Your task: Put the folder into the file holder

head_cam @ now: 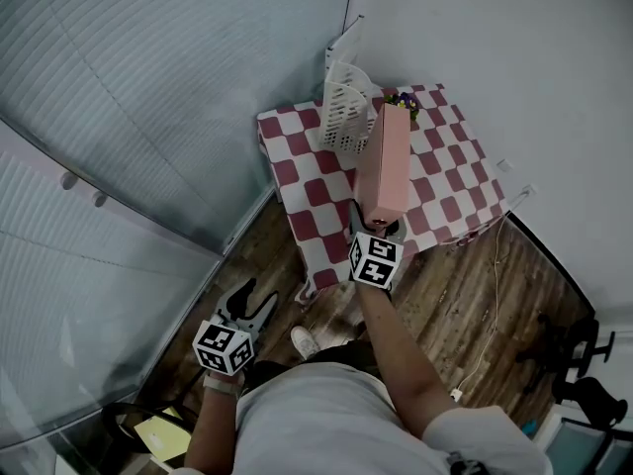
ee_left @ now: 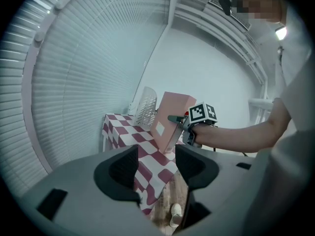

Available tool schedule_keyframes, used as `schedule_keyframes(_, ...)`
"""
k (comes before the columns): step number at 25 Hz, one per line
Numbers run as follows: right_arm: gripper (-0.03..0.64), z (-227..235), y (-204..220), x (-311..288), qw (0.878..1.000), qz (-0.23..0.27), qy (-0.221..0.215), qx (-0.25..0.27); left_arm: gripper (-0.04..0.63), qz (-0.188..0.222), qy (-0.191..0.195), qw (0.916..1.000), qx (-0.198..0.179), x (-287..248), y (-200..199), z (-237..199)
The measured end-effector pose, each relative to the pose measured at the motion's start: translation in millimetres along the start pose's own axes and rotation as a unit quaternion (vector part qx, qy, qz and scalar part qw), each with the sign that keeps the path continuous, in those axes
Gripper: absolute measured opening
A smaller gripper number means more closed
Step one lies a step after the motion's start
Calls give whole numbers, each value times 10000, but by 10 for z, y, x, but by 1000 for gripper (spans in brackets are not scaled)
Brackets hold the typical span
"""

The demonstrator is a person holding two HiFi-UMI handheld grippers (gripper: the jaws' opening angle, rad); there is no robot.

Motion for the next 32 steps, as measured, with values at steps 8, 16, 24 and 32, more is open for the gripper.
schedule_keyframes(8,325,101,-6,1,9997,-37,-150,210,219,49,-41,10000,0,-159,-79,12)
schedule_keyframes(16,290,489,-203,55,9978,74,-627,201,219,-18,144,9998,-101,-627,-179,265)
schedule_keyframes(24,281,1165,-371,99,9932,16,-1160,-16,218,-91,349,9990,-281,-1350,-372,669)
schedule_keyframes(32,281,2095,-531,-71,9893,47,-1435,-252,218,-208,553,9969,-524,-2269,-548,1121)
Point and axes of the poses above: the fingertips, and each gripper's own axes: x backward along the fingers, z to its right, y out of its underside, the point moved 5 cm from there along x, backward along the fingers, and after that the axes turned 15 degrees about y, right-handed, at the moved point
